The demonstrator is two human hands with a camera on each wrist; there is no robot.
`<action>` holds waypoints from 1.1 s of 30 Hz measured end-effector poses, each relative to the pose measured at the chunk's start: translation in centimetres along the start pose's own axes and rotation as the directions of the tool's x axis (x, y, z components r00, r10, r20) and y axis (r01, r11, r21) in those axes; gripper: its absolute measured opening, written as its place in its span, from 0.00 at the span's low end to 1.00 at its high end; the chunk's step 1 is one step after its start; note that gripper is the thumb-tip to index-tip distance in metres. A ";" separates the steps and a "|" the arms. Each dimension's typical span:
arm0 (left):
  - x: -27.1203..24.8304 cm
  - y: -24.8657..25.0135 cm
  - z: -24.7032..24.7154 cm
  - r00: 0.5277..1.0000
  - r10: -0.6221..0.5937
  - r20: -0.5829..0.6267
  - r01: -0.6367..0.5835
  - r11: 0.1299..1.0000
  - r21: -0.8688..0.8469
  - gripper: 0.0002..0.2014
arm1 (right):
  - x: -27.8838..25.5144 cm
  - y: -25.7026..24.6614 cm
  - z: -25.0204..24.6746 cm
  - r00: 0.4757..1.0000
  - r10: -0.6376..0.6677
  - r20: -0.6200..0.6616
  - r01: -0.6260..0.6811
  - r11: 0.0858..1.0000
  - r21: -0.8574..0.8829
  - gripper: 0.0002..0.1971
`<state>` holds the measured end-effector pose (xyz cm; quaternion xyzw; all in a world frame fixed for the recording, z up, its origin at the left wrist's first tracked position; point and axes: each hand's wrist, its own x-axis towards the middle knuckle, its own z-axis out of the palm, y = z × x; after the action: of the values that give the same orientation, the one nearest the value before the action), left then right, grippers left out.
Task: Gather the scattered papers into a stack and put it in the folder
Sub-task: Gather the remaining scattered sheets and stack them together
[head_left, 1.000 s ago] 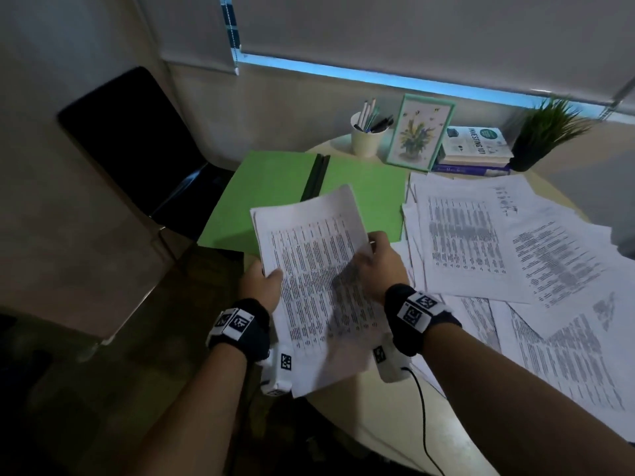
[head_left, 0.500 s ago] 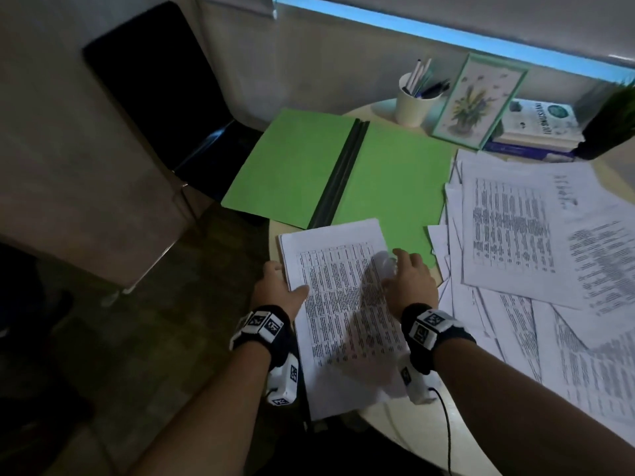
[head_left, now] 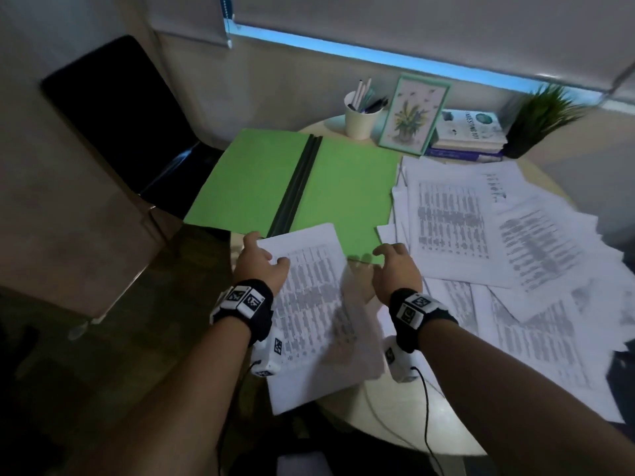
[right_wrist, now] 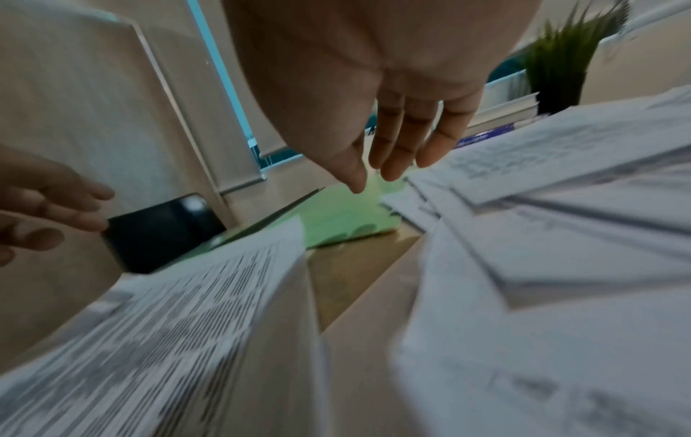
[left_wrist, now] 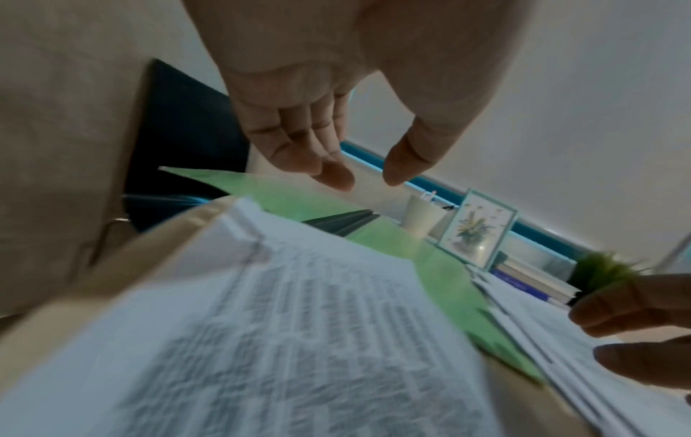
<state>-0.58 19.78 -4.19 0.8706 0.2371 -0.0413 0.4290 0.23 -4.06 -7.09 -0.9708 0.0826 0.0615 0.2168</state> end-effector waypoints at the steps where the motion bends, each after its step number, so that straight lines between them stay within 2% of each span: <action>1: -0.2 1.2 0.8 1.000 0.026 0.014 -0.026 1.000 -0.002 0.32 | 0.1 0.9 -0.8 1.000 0.011 -0.005 -0.011 1.000 0.003 0.16; 5: -1.6 6.4 4.9 0.990 0.120 0.074 -0.117 0.992 -0.039 0.33 | 0.0 5.8 -5.0 0.994 0.070 -0.087 -0.066 0.996 0.056 0.12; 9: -2.8 8.8 9.3 0.977 0.085 0.193 -0.082 0.996 -0.026 0.33 | -1.2 11.7 -7.4 0.975 0.201 -0.099 -0.193 0.978 0.083 0.12; 13: -4.1 10.1 14.0 0.930 0.020 0.366 -0.057 0.994 0.090 0.37 | -2.0 17.9 -9.5 0.934 0.353 -0.058 -0.348 0.934 0.081 0.16; 16: -4.5 11.1 16.5 0.909 -0.009 0.418 -0.052 0.989 0.135 0.39 | -1.3 20.7 -10.8 0.911 0.410 -0.050 -0.401 0.906 0.133 0.18; 21: -4.1 13.7 19.5 0.900 -0.042 0.433 -0.030 0.987 0.158 0.39 | 1.8 23.5 -12.1 0.907 0.420 -0.032 -0.411 0.899 0.152 0.18; 24: -3.7 15.3 21.1 0.904 -0.026 0.426 -0.050 0.985 0.165 0.38 | 4.1 23.7 -12.5 0.898 0.436 -0.053 -0.417 0.884 0.211 0.22; 25: -3.6 15.9 21.8 0.906 -0.009 0.423 -0.077 0.979 0.186 0.38 | 4.9 23.7 -12.6 0.889 0.455 -0.051 -0.431 0.870 0.238 0.26; 27: -3.9 16.9 23.2 0.907 0.019 0.420 -0.137 0.958 0.252 0.39 | 6.2 23.5 -12.4 0.874 0.484 0.034 -0.478 0.848 0.229 0.40; 28: -4.2 17.2 24.0 0.911 0.018 0.413 -0.148 0.947 0.284 0.39 | 6.5 23.2 -12.1 0.867 0.489 0.097 -0.498 0.846 0.189 0.47; 29: -4.7 17.5 24.8 0.917 -0.003 0.399 -0.128 0.945 0.301 0.39 | 6.6 22.8 -11.8 0.866 0.479 0.140 -0.496 0.860 0.123 0.49; 31: -5.7 17.6 26.1 0.941 -0.067 0.333 -0.042 0.950 0.310 0.39 | 6.4 22.0 -10.5 0.894 0.425 0.144 -0.431 0.902 0.017 0.41; 33: -6.2 17.4 26.9 0.962 -0.098 0.256 0.015 0.951 0.308 0.38 | 6.2 21.3 -9.4 0.919 0.372 0.131 -0.381 0.923 0.054 0.34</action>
<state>5.29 -12.21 -6.74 0.9052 0.1927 -0.2067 0.3173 3.07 -27.96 -8.41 -0.9222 0.2571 0.1560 0.2433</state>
